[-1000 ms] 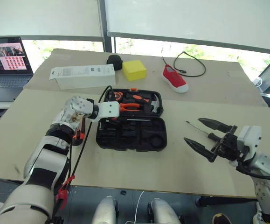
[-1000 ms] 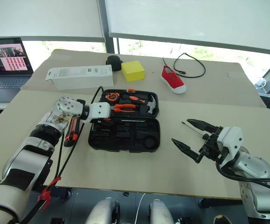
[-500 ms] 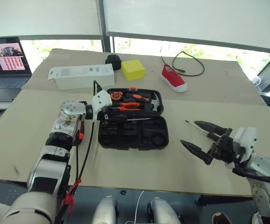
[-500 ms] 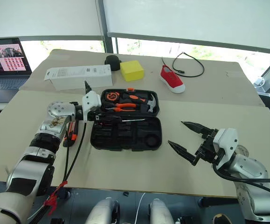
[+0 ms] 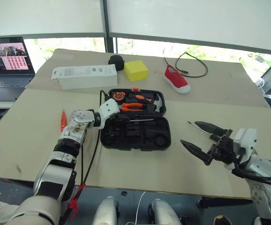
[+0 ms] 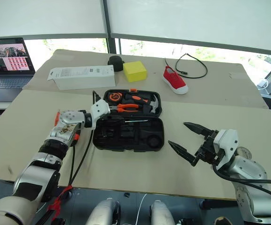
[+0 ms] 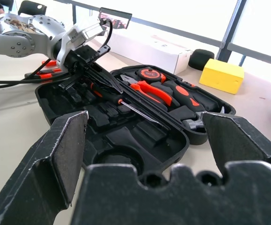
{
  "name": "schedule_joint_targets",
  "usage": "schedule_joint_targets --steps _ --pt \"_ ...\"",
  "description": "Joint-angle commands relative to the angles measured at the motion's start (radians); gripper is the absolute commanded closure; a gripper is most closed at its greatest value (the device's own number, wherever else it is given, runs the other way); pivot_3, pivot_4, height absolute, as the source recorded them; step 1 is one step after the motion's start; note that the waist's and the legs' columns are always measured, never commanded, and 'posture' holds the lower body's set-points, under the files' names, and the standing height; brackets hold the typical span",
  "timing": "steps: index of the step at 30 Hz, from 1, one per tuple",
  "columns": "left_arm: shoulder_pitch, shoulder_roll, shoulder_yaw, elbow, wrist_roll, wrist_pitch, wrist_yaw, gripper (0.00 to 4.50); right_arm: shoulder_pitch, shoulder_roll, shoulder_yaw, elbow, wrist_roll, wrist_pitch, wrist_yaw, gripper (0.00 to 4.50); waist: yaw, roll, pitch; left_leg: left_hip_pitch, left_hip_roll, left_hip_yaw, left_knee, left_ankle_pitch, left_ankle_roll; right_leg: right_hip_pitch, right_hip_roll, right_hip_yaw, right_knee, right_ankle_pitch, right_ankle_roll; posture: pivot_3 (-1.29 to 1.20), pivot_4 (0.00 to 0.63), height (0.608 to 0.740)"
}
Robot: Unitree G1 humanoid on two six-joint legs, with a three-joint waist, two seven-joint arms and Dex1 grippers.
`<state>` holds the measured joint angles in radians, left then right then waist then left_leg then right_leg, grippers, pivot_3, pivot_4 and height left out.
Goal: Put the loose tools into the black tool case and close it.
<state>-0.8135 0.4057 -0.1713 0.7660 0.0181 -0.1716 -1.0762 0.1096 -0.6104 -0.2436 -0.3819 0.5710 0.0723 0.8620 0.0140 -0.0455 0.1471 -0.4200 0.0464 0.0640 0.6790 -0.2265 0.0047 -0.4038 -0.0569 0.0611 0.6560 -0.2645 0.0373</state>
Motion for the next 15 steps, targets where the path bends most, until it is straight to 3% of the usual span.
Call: schedule_joint_targets --steps 1,5,9,12,15 --pt "0.027 -0.005 -0.069 0.01 0.072 0.033 0.005 4.47 0.007 0.008 -0.014 -0.032 0.004 -0.001 -0.013 0.0 0.0 0.0 0.0 0.0 0.0 0.0 0.0 0.0 0.0 0.0 0.0 0.0 0.0 0.0 0.0 0.0 0.15 0.74" --pt "0.02 -0.032 -0.077 0.054 0.088 0.095 0.028 4.47 0.006 0.018 -0.004 -0.028 -0.003 -0.001 -0.017 0.0 0.001 0.003 -0.002 0.004 0.0 0.0 0.0 0.0 0.0 0.003 0.0 0.0 0.0 0.0 0.0 0.0 0.15 0.74" --pt "0.024 -0.016 -0.047 0.035 0.043 0.03 -0.025 4.47 0.034 0.002 -0.027 -0.047 0.017 0.012 -0.007 0.0 0.0 0.004 -0.002 0.015 0.0 0.0 -0.001 -0.001 0.001 0.015 0.0 0.0 -0.003 -0.001 0.001 0.0 0.15 0.74" --pt "0.044 0.018 0.062 -0.028 -0.093 -0.015 -0.097 3.76 0.088 -0.029 -0.085 -0.041 0.03 0.014 0.022 0.0 -0.003 0.004 -0.002 0.014 0.0 0.0 -0.001 -0.001 0.001 0.014 0.0 0.0 -0.004 -0.001 0.001 0.0 0.15 0.74" --pt "0.119 0.091 0.187 -0.204 -0.296 0.032 -0.246 2.58 0.194 -0.048 -0.188 -0.002 0.034 -0.017 0.072 0.0 -0.009 0.004 -0.002 0.011 0.001 0.0 -0.003 -0.002 0.002 0.012 0.0 0.0 -0.007 0.0 0.0 0.0 0.15 0.74"
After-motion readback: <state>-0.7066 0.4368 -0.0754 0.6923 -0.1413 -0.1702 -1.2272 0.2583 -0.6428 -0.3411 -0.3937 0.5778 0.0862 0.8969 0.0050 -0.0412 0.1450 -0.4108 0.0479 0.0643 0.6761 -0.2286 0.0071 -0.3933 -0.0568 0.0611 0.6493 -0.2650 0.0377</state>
